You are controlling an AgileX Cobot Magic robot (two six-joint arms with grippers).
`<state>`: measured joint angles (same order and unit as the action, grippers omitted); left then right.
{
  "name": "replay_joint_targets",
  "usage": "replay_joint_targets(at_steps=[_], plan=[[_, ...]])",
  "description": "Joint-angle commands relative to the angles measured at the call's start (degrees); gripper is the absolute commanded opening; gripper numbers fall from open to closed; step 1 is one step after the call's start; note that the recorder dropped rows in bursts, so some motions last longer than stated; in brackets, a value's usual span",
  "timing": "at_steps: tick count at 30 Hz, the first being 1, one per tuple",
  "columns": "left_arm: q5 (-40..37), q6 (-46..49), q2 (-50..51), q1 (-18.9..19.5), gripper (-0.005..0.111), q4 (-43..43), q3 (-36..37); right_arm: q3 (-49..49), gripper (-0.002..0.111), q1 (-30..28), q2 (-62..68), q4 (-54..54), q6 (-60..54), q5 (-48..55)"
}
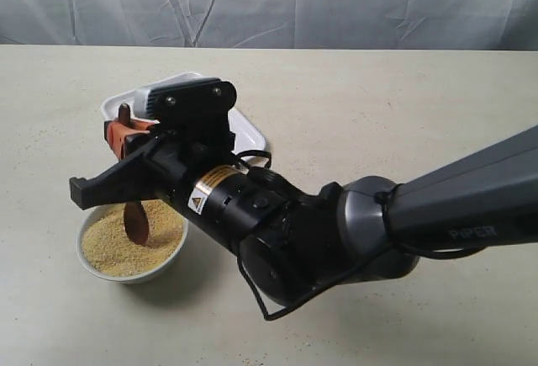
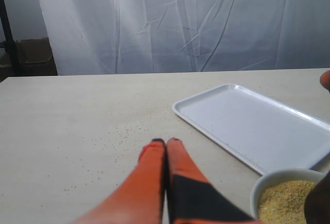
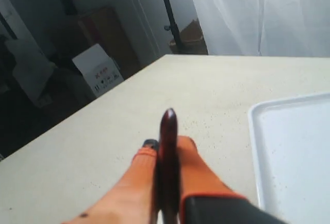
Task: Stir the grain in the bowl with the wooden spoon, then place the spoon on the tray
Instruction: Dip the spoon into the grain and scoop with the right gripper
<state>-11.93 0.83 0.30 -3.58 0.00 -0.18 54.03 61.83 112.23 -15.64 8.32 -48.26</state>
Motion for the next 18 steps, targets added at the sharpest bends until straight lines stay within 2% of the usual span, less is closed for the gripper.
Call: replay_joint_targets(at_steps=[1,8,12,18], plan=[[0.37,-0.3,-0.3,0.04,0.0,0.0,0.18,-0.03,-0.001,-0.08,-0.64,-1.43,-1.21,2.67],[0.37,-0.3,-0.3,0.04,0.0,0.0,0.18,-0.03,-0.001,-0.08,1.66,-1.43,-0.57,5.16],[0.37,-0.3,-0.3,0.04,0.0,0.0,0.18,-0.03,-0.001,-0.08,3.17,0.06,7.55,5.27],[0.37,-0.3,-0.3,0.04,0.0,0.0,0.18,-0.03,-0.001,-0.08,2.62,3.73,8.14,-2.98]])
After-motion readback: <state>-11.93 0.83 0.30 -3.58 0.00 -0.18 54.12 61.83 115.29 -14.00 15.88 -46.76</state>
